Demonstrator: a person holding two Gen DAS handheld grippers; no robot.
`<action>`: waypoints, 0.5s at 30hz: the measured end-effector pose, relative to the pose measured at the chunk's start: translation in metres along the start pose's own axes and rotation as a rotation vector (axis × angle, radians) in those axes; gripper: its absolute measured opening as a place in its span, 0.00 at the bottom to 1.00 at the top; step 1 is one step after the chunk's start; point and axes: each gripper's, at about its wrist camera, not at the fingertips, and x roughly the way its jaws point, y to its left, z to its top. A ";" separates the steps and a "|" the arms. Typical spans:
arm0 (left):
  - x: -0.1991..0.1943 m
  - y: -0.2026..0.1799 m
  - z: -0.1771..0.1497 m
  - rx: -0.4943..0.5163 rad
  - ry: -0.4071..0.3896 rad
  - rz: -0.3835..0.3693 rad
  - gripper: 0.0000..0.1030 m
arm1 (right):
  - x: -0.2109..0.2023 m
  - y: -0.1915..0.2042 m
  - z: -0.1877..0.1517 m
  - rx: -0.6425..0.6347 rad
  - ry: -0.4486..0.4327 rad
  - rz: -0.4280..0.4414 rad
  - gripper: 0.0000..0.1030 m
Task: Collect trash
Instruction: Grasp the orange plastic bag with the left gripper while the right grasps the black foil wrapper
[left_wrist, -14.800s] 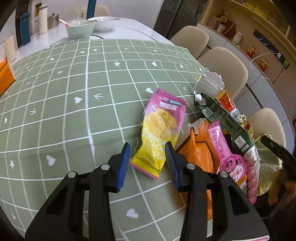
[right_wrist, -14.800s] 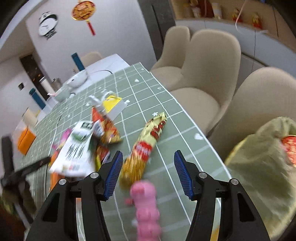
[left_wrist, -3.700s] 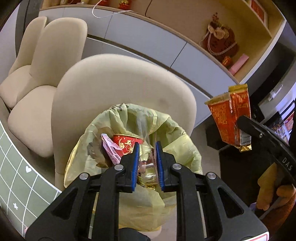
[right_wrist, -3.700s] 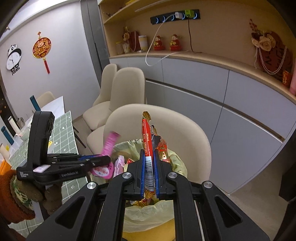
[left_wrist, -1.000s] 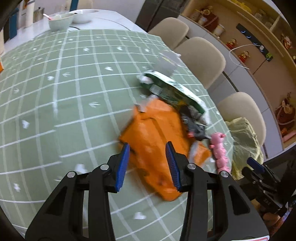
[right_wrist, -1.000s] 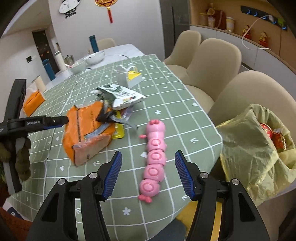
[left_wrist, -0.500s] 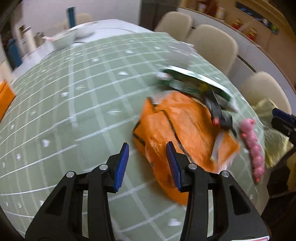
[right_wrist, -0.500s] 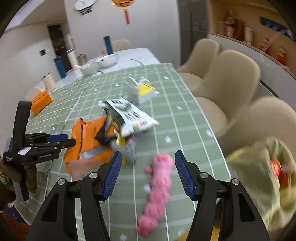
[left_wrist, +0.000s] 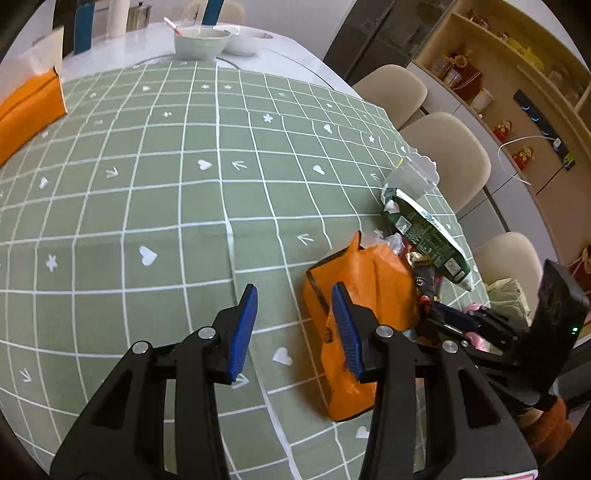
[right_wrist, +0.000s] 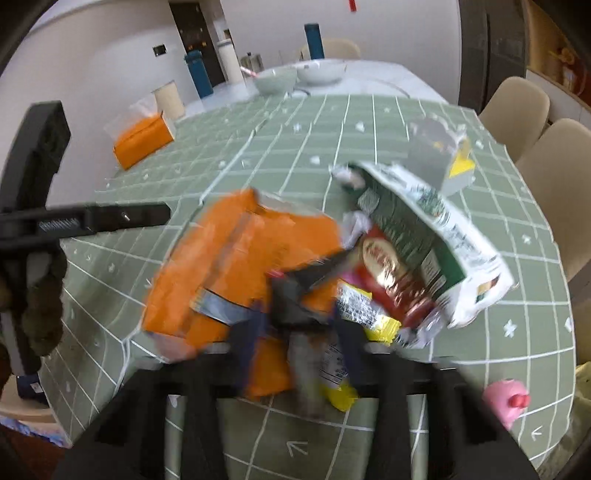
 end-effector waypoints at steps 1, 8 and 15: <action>0.001 -0.002 0.000 0.001 0.004 -0.008 0.39 | -0.006 -0.002 -0.001 0.012 -0.016 -0.003 0.21; 0.022 -0.028 -0.010 0.047 0.064 -0.051 0.42 | -0.075 -0.027 -0.018 0.110 -0.124 -0.088 0.20; 0.047 -0.050 -0.026 0.121 0.138 0.014 0.45 | -0.117 -0.044 -0.067 0.211 -0.149 -0.183 0.20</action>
